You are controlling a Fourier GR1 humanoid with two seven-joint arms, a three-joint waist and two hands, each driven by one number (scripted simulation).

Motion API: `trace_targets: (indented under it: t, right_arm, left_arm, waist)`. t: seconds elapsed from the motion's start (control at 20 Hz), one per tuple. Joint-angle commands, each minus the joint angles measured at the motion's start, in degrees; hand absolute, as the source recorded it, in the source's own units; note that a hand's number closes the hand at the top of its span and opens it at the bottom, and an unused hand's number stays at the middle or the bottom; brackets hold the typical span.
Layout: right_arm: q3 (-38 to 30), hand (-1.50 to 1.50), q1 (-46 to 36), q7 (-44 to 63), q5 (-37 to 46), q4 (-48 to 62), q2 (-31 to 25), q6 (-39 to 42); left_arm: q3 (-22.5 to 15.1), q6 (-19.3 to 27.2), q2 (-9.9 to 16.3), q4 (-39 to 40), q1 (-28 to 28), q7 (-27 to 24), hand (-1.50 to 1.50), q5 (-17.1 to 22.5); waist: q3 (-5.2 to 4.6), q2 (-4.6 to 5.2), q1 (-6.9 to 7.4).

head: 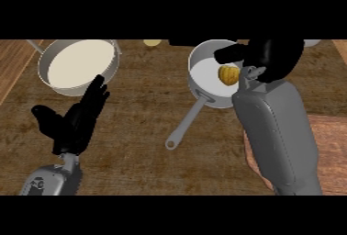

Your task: Pick the squash from the cutting board and place it in the pot

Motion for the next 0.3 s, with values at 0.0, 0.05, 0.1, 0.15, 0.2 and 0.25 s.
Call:
trace_targets:
  t: [0.0, 0.05, 0.1, 0.15, 0.2, 0.25]
  right_arm:
    - [-0.2, -1.5, -0.5, 8.1, 5.9, -3.1, 0.4, -15.6]
    - [-0.8, -1.5, 1.3, 6.7, 8.2, -2.7, 0.4, -18.2]
    - [0.5, -1.5, 0.7, 8.9, 10.3, -4.0, 0.4, -18.7]
    - [-0.6, -1.5, 1.0, 8.8, 10.9, -5.7, 0.4, -19.2]
    - [-2.0, -1.5, 0.9, 8.9, 12.7, -5.5, 0.4, -19.6]
    - [-2.5, -1.5, 2.2, 9.0, 13.6, -7.1, 0.4, -20.2]
  left_arm:
    - [-1.1, 1.2, -1.2, -0.8, 0.7, -0.3, 0.0, -1.2]
    - [0.1, 1.5, -0.4, -1.8, -0.5, 1.8, 0.0, -0.4]
    - [-0.1, 0.9, -0.6, 0.1, 1.4, -0.2, 0.0, -0.6]
    - [0.4, 1.8, -0.5, -1.3, -1.0, 2.0, 0.0, -0.5]
    - [1.2, 1.1, 0.4, -1.4, -0.7, 3.0, 0.0, 0.3]
    - [0.3, 0.1, -0.3, -0.4, 2.9, -0.8, 0.0, 0.1]
  waist:
    - [0.02, -0.42, -0.92]
    - [0.06, -0.32, -1.02]
    - [-0.05, -0.38, -1.08]
    - [0.02, -0.61, -1.69]
    - [0.01, -0.54, -1.63]
    - [-0.05, -0.55, -1.76]
